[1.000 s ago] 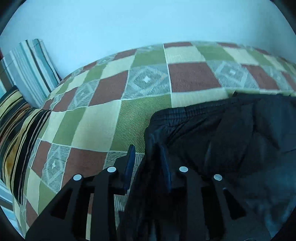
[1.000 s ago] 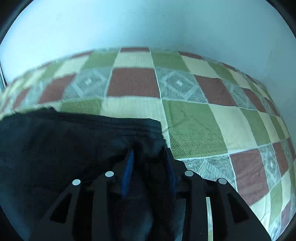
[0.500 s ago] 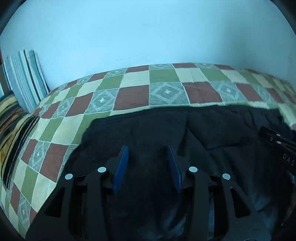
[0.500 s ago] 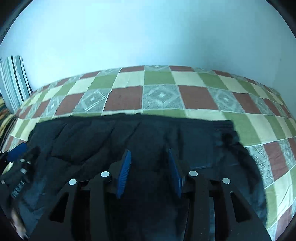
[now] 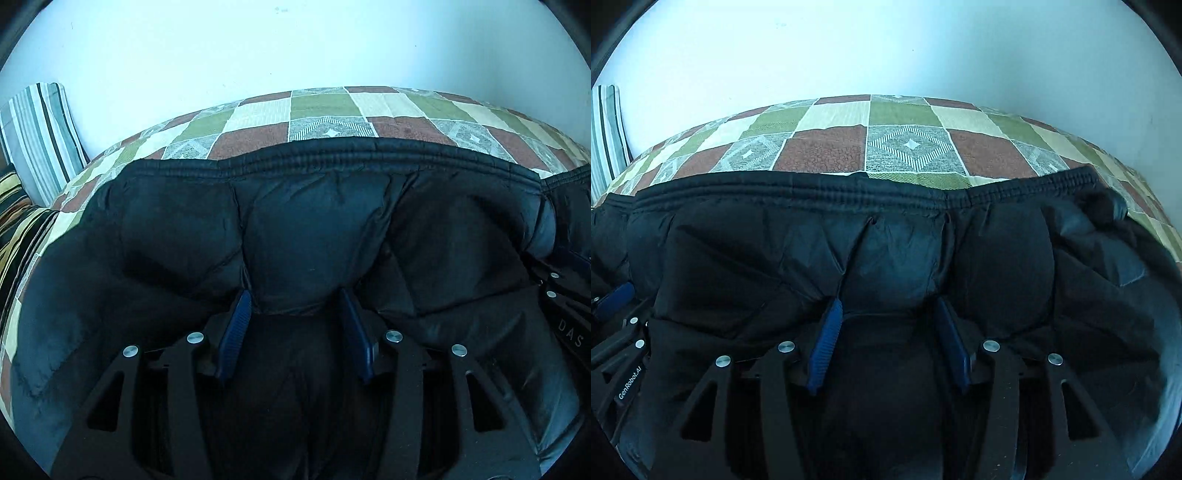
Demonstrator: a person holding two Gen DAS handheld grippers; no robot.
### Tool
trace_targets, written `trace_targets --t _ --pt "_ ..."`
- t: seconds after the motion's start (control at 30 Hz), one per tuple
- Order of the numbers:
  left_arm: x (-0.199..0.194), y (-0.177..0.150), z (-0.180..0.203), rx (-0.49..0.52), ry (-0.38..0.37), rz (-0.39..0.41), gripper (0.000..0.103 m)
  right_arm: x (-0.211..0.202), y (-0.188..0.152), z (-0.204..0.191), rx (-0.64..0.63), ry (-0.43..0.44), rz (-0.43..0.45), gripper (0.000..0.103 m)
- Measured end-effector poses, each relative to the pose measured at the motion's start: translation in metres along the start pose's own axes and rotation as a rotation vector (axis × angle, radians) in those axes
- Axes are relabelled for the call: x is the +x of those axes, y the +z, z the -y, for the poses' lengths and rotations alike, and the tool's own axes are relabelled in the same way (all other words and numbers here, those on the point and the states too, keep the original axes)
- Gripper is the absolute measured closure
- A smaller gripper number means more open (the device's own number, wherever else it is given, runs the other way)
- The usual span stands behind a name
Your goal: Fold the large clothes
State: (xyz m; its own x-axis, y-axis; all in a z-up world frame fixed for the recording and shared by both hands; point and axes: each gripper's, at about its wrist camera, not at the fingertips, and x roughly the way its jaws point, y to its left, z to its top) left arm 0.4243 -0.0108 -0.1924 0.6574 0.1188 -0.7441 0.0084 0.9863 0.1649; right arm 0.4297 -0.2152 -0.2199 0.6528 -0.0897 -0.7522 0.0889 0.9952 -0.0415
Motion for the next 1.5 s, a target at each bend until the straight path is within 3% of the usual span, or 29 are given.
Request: trace_targets --t 1.07,1.27,1.5 --pt "0.004 0.002 -0.009 -0.05 -0.056 0.003 0.052 -0.002 0.0 -0.004 -0.005 -0.031 0.03 0.049" --pt "-0.032 0.004 -0.037 -0.119 -0.143 -0.006 0.031 -0.047 0.006 0.01 -0.003 0.01 0.056 0.029" --pt "-0.108 -0.05 -0.113 -0.289 -0.183 0.035 0.022 -0.132 -0.031 0.079 0.053 -0.014 0.129 0.025"
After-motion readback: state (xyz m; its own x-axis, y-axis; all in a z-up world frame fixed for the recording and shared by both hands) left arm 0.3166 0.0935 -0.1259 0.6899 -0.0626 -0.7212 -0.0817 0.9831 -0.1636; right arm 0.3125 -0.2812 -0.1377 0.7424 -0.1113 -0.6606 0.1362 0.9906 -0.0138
